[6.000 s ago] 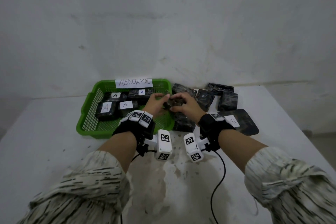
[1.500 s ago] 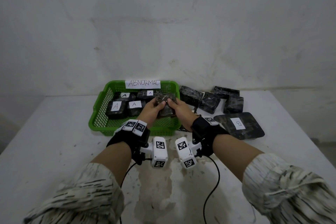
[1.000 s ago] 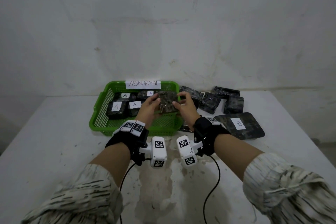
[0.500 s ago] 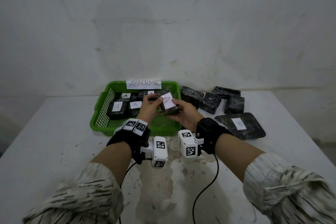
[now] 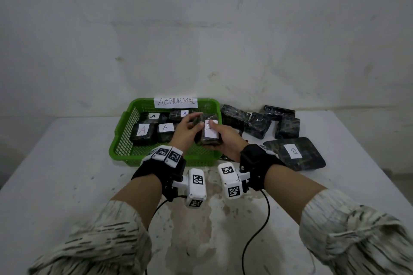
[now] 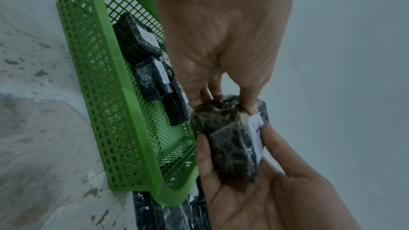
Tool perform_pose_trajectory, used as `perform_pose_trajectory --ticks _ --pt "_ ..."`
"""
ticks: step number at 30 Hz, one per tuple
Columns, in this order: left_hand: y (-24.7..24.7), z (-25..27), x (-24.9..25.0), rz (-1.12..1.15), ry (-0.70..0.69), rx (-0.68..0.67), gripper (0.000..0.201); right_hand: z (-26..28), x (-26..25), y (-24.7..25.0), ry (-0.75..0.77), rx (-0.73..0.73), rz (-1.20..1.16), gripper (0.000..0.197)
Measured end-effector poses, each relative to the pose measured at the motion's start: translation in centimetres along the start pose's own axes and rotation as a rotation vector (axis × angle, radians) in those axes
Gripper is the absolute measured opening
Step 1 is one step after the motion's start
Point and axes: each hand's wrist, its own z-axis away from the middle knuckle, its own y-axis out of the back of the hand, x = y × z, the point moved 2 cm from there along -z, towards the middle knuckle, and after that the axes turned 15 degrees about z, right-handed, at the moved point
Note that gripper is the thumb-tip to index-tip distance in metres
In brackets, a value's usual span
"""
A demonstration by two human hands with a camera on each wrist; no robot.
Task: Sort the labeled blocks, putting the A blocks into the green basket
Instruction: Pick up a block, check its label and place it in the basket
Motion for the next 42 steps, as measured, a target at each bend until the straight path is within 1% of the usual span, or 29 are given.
perform_pose_trajectory --ticks 2,5,8,12,15,16,18,19,20,23,25,28,30,33,35,37,39,40,42 --pt "0.2 -0.1 0.0 0.031 0.029 0.013 0.036 0.1 -0.1 -0.1 0.006 -0.017 -0.027 0.033" --pt "0.3 0.0 -0.1 0.045 0.065 -0.026 0.043 0.2 -0.2 -0.4 0.036 -0.003 -0.004 0.03" --pt "0.5 0.1 -0.3 -0.007 0.035 -0.048 0.041 0.4 -0.3 -0.6 0.037 -0.007 -0.005 0.031" --pt "0.8 0.0 -0.4 0.043 0.029 -0.006 0.043 0.8 -0.6 -1.0 0.033 -0.068 -0.044 0.035" --pt "0.9 -0.3 -0.6 0.046 0.043 0.039 0.042 1.0 -0.7 -1.0 0.031 -0.076 -0.033 0.035" --pt "1.0 -0.4 -0.7 0.044 0.038 0.047 0.039 1.1 -0.8 -1.0 0.027 -0.065 -0.035 0.039" --pt "1.2 -0.5 -0.9 0.034 0.037 0.057 0.033 1.2 -1.0 -0.9 0.024 -0.034 -0.032 0.057" --pt "1.1 -0.4 -0.8 0.035 0.062 0.056 0.032 1.2 -1.0 -0.8 0.034 -0.029 -0.003 0.066" --pt "1.1 -0.4 -0.8 0.05 0.093 0.055 0.034 1.4 -1.2 -0.8 0.053 -0.036 0.038 0.07" --pt "0.7 -0.3 -0.7 0.088 0.197 0.05 0.039 1.4 -1.0 -0.6 0.074 -0.064 0.113 0.07" --pt "0.7 -0.3 -0.6 0.092 0.25 0.042 0.041 1.3 -0.8 -0.4 0.051 -0.067 0.072 0.069" --pt "0.7 -0.3 -0.5 0.081 0.28 0.048 0.044 1.3 -0.8 -0.2 0.03 -0.048 0.034 0.055" --pt "0.8 -0.1 -0.1 -0.035 0.269 0.068 0.044 1.1 -0.7 0.1 -0.008 -0.018 0.093 0.044" --pt "1.1 0.0 0.1 -0.179 0.256 0.066 0.045 0.7 -0.4 0.7 -0.096 0.102 0.199 0.054" --pt "1.0 0.2 -0.1 -0.284 0.238 0.022 0.045 0.2 -0.2 1.1 -0.144 0.154 0.197 0.055" --pt "0.8 0.4 -0.2 -0.318 0.244 0.0 0.044 0.2 -0.2 1.2 -0.179 0.139 0.206 0.056" --pt "0.7 0.3 -0.4 -0.267 0.257 -0.011 0.032 0.3 -0.3 1.4 -0.196 0.135 0.26 0.063" --pt "0.7 0.3 -0.4 -0.213 0.267 -0.006 0.026 0.3 -0.5 1.5 -0.198 0.139 0.3 0.072" --pt "0.6 0.4 -0.5 -0.124 0.287 0.005 0.025 -0.1 -0.3 1.6 -0.185 0.108 0.343 0.103"
